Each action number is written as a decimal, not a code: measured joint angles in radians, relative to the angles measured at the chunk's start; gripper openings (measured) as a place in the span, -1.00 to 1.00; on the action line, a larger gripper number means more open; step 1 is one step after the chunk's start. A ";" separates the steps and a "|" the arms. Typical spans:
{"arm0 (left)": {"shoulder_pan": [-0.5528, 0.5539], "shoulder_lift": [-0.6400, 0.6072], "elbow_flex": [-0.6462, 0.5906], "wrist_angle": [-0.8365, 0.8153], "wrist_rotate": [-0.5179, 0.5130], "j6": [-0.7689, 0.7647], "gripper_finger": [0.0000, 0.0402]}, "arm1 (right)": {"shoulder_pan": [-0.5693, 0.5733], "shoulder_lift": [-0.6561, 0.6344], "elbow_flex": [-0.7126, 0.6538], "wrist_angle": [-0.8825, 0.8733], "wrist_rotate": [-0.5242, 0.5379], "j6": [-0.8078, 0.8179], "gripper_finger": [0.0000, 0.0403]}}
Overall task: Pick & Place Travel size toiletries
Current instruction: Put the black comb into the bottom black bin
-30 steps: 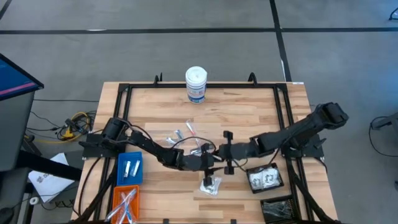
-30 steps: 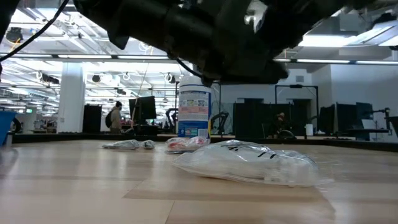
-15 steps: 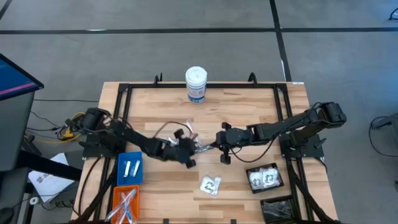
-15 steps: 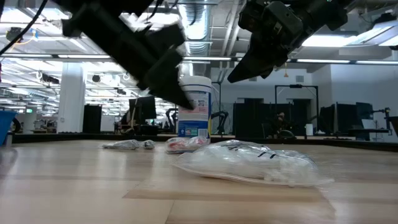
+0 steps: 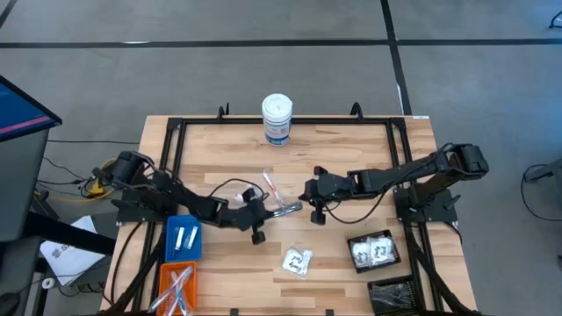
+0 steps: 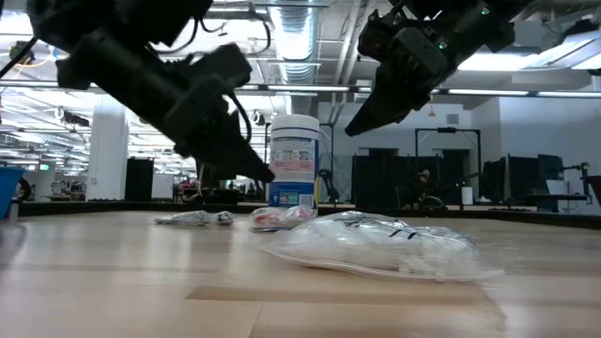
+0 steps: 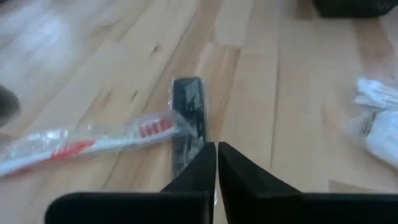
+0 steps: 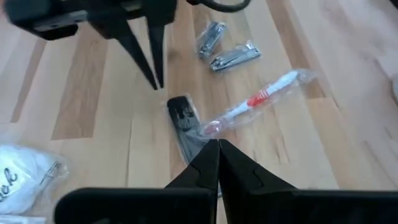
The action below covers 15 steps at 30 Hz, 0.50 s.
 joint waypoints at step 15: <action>0.054 0.202 0.086 0.026 0.085 0.020 -0.02 | -0.038 0.000 -0.001 0.000 0.001 -0.028 -1.00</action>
